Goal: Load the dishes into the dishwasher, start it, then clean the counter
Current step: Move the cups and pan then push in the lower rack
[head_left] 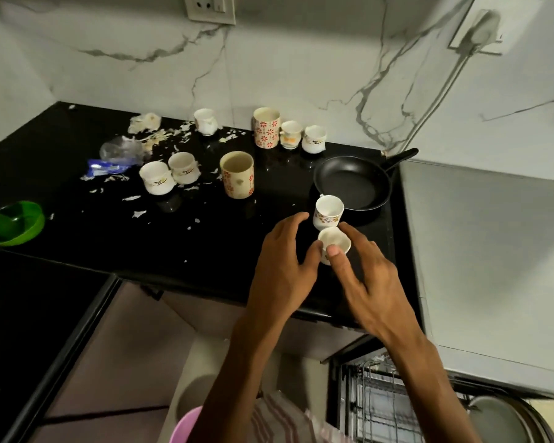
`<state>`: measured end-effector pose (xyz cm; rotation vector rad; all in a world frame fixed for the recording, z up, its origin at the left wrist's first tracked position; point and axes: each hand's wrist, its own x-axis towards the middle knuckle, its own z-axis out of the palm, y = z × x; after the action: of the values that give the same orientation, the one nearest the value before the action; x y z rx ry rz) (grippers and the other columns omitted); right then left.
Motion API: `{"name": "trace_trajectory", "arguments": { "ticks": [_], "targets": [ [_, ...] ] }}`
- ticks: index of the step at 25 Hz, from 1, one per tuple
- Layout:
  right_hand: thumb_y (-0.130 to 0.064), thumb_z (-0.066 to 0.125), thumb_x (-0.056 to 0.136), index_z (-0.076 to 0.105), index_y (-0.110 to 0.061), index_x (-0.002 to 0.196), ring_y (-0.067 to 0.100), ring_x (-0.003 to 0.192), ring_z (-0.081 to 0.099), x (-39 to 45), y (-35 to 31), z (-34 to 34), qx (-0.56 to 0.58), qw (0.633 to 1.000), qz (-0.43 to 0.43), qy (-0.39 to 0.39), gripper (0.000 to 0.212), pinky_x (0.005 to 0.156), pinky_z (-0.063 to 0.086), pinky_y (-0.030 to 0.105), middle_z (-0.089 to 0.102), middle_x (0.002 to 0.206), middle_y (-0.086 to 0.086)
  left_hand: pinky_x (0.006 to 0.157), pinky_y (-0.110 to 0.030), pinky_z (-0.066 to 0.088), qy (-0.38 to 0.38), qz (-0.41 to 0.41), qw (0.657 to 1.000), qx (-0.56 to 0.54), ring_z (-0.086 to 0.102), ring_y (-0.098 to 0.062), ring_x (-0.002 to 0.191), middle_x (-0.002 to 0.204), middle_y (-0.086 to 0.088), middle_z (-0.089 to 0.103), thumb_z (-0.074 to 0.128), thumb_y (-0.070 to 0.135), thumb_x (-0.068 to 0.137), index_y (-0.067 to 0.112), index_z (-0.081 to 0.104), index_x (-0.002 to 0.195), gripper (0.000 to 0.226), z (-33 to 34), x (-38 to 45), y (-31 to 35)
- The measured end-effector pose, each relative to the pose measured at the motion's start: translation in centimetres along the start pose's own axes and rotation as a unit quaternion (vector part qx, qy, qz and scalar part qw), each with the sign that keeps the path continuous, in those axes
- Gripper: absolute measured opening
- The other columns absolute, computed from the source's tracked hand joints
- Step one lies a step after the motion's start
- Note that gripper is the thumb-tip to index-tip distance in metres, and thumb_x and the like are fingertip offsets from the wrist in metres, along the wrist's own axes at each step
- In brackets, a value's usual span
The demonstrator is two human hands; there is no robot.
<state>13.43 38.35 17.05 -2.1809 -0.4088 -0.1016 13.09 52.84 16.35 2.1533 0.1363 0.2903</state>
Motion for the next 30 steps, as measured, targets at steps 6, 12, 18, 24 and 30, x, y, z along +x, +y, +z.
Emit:
{"name": "trace_trajectory", "arguments": {
  "ticks": [6,12,18,24,30],
  "targets": [
    [-0.06,0.036,0.097,0.043,-0.026,0.143,-0.005,0.121,0.048,4.0,2.8,-0.2,-0.001,0.999,0.043,0.011,0.058,0.111,0.033,0.031,0.057,0.124,-0.021,0.095,-0.007,0.027,-0.043,0.01,0.999,-0.017,0.041,-0.006,0.129,0.14,0.008,0.048,0.06,0.029,0.093,0.025,0.046,0.136,0.046,1.7,4.6,-0.5],
    [-0.04,0.051,0.098,0.062,-0.016,0.117,0.009,0.091,0.063,10.2,9.4,-1.4,0.01,0.976,0.168,0.137,0.033,0.074,0.041,0.015,0.065,0.093,-0.013,0.086,0.004,0.025,-0.031,-0.014,0.999,0.003,0.045,-0.006,0.125,0.135,0.006,0.053,0.062,0.031,0.091,0.022,0.049,0.135,0.046,4.6,8.8,-0.9],
    [-0.037,0.058,0.093,0.054,-0.008,0.099,0.024,0.066,0.071,16.9,18.2,-0.7,0.134,0.907,0.383,0.114,0.03,0.073,0.059,0.039,0.067,0.073,0.003,0.077,0.005,0.024,-0.04,-0.06,0.997,0.011,0.036,0.007,0.114,0.138,0.008,0.048,0.059,0.031,0.093,0.026,0.046,0.137,0.047,6.8,11.9,-0.8],
    [-0.014,0.055,0.092,0.057,0.001,0.112,0.022,0.053,0.071,21.0,22.3,0.5,0.21,0.87,0.438,0.081,0.025,0.049,0.056,0.025,0.068,0.097,0.015,0.073,0.007,0.029,-0.034,-0.077,0.996,0.012,0.035,0.01,0.111,0.138,0.008,0.049,0.059,0.032,0.093,0.026,0.046,0.136,0.045,7.3,12.7,-1.2],
    [0.008,0.051,0.085,0.062,0.003,0.079,0.02,0.047,0.065,21.8,21.4,0.3,0.285,0.847,0.426,0.139,0.012,0.048,0.057,0.027,0.064,0.076,0.02,0.091,-0.008,0.031,-0.009,-0.068,0.998,-0.004,0.042,0.002,0.122,0.139,0.007,0.05,0.059,0.033,0.093,0.025,0.048,0.135,0.044,6.6,13.0,-1.3]
  ]
}}
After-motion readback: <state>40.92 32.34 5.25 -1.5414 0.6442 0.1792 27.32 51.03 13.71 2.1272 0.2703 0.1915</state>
